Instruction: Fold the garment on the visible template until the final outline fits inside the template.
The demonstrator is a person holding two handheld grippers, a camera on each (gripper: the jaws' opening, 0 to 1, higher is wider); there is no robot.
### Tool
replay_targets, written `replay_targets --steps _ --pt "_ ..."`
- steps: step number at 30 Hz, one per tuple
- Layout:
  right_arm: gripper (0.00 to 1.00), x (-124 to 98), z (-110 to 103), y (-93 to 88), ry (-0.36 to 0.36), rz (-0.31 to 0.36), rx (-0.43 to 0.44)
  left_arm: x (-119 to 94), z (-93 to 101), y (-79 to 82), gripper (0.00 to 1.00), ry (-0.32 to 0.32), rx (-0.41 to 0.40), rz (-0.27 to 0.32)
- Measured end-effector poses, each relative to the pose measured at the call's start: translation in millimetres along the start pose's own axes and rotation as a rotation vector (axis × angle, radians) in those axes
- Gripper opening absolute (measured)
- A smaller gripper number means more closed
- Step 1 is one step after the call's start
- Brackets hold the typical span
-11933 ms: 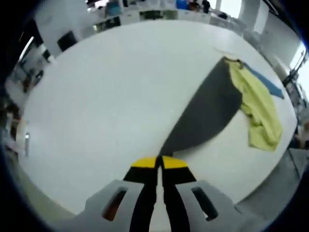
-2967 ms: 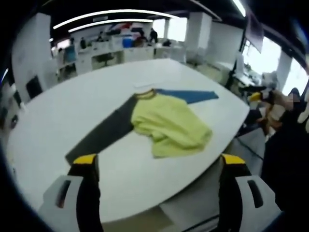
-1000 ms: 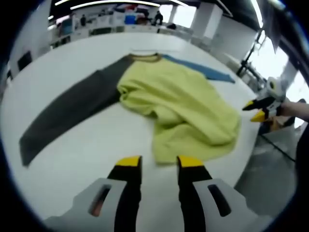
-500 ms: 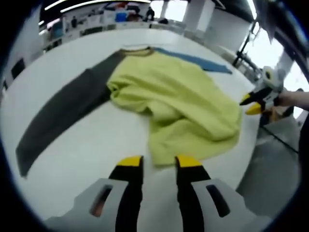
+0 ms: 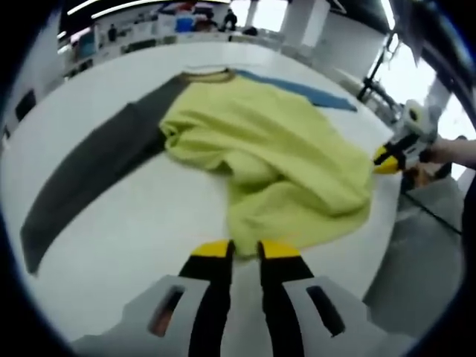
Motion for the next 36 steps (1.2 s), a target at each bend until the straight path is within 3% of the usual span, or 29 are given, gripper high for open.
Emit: replay_targets --steps 6,15,26,31,36 --pt "0.03 0.4 -0.7 -1.1 0.004 -0.001 0.0 -1.4 0.7 -2.5 0.0 -0.006 0.002 -0.004" --pt "0.03 -8.8 -2.7 3.5 0.008 0.022 -0.003 -9.7 2.6 -0.1 0.0 -0.009 -0.012 0.006" --pt "0.02 -33.8 -9.3 24.9 -0.005 0.072 -0.048 -36.6 10.0 5.0 0.0 -0.013 -0.025 0.041" --pt "0.02 -48.2 -5.9 45.0 -0.03 0.121 -0.065 -57.1 11.5 21.7 0.0 -0.009 -0.032 0.078" --pt "0.03 -63.2 9.5 76.3 -0.065 0.184 -0.079 -71.9 6.0 54.2 0.0 0.01 -0.029 0.137"
Point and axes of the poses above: the point that each gripper's makers call its tool centre point, and the gripper's own axes: x roughly forward along the fingers, z roughly to its right, y roughly out of its top, the point moved 8 cm from there along -x, roughly backward along the fingers, and after that the axes turned 7 degrees about y, right-handed, at the moved point
